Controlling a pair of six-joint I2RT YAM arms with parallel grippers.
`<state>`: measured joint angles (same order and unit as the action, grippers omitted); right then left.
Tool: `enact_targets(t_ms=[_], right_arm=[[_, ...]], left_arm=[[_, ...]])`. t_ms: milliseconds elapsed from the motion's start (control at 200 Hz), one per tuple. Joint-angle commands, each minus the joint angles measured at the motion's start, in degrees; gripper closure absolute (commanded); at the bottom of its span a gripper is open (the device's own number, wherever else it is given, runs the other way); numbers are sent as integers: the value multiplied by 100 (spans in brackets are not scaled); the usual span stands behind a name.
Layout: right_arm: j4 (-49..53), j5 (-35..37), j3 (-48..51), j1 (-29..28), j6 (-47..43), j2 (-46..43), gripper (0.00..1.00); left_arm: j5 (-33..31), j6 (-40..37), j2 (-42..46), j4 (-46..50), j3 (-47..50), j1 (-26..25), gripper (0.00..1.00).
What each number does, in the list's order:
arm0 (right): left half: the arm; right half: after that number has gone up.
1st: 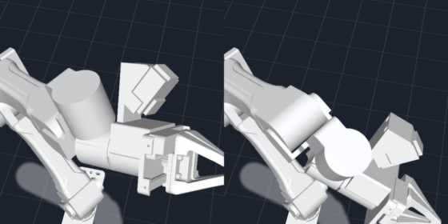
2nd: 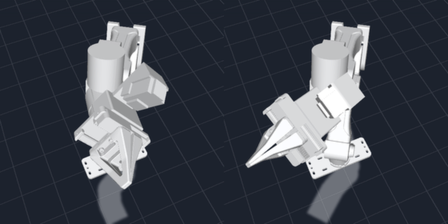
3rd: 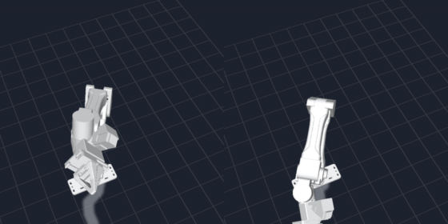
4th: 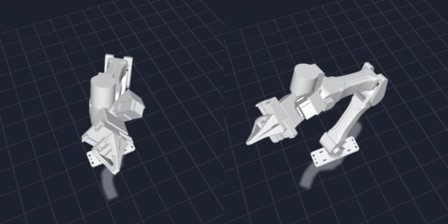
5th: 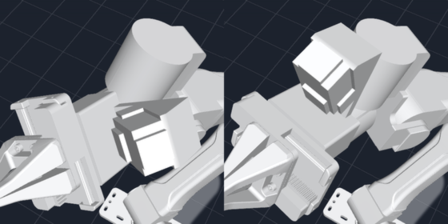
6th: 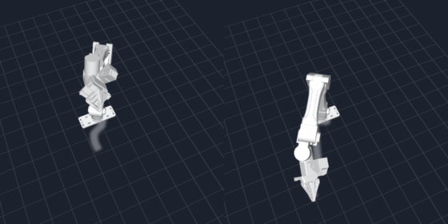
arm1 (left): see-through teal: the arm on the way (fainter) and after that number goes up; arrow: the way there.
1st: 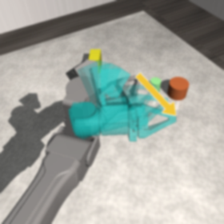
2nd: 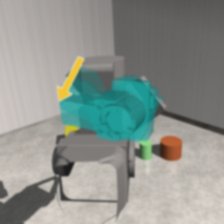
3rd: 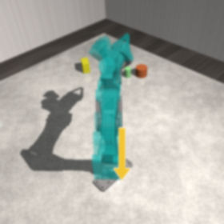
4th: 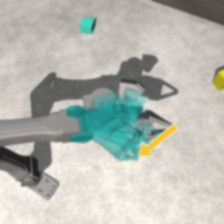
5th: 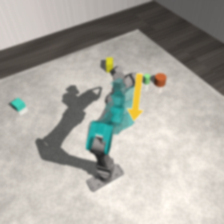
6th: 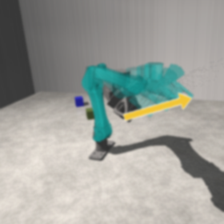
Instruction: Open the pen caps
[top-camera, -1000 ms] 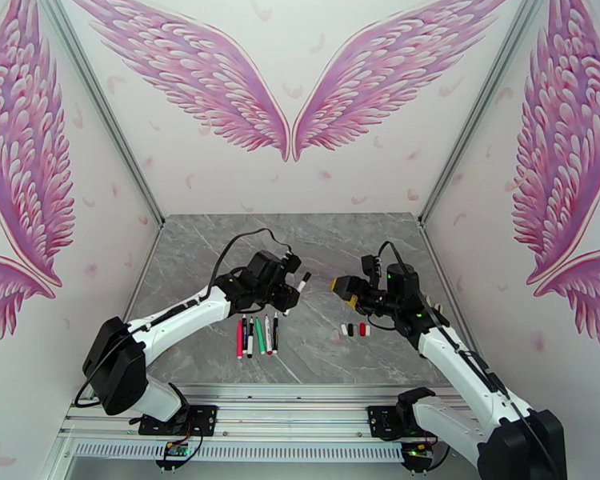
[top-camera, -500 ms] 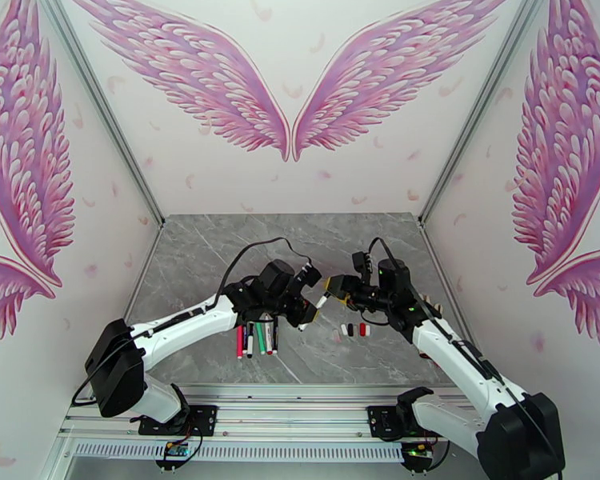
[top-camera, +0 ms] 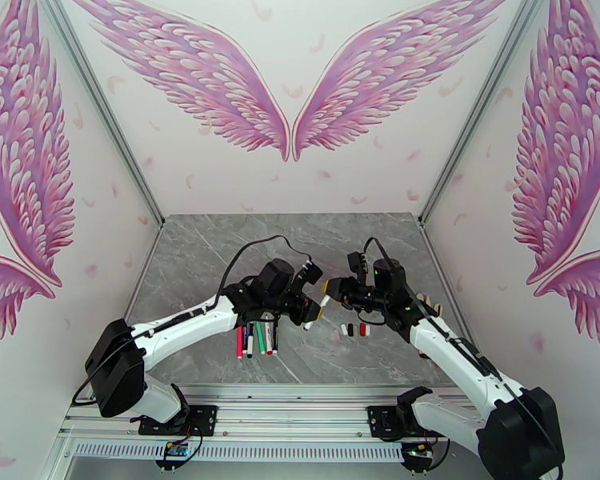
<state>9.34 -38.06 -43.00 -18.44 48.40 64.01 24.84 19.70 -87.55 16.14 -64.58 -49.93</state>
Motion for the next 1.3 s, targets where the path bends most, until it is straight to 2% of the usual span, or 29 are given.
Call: enact_targets(t_ms=[0, 85, 485, 610, 800, 969, 1254, 1294], right_arm=[[42, 132, -260, -31, -68, -12, 67], [24, 125, -270, -37, -63, 2, 67], [20, 92, -178, -46, -17, -162, 81], [-15, -52, -147, -76, 36, -239, 86], [-283, -195, 9, -126, 215, -348, 87], [-559, -285, 71, -182, 393, -324, 87], [-703, -315, 9, -266, 481, -257, 88], [-711, -316, 10, -274, 490, -251, 88]], left_arm=[[127, 7, 106, -41, 99, -25, 86], [119, 33, 112, -72, 136, -25, 86], [131, 113, 217, -245, 275, -47, 84], [86, 278, 445, -545, 631, -54, 78], [-13, 548, 684, -966, 963, -26, 63], [171, 753, 677, -1403, 1130, 16, 49], [258, 784, 549, -1507, 1072, 14, 47], [268, 789, 523, -1514, 1049, 12, 44]])
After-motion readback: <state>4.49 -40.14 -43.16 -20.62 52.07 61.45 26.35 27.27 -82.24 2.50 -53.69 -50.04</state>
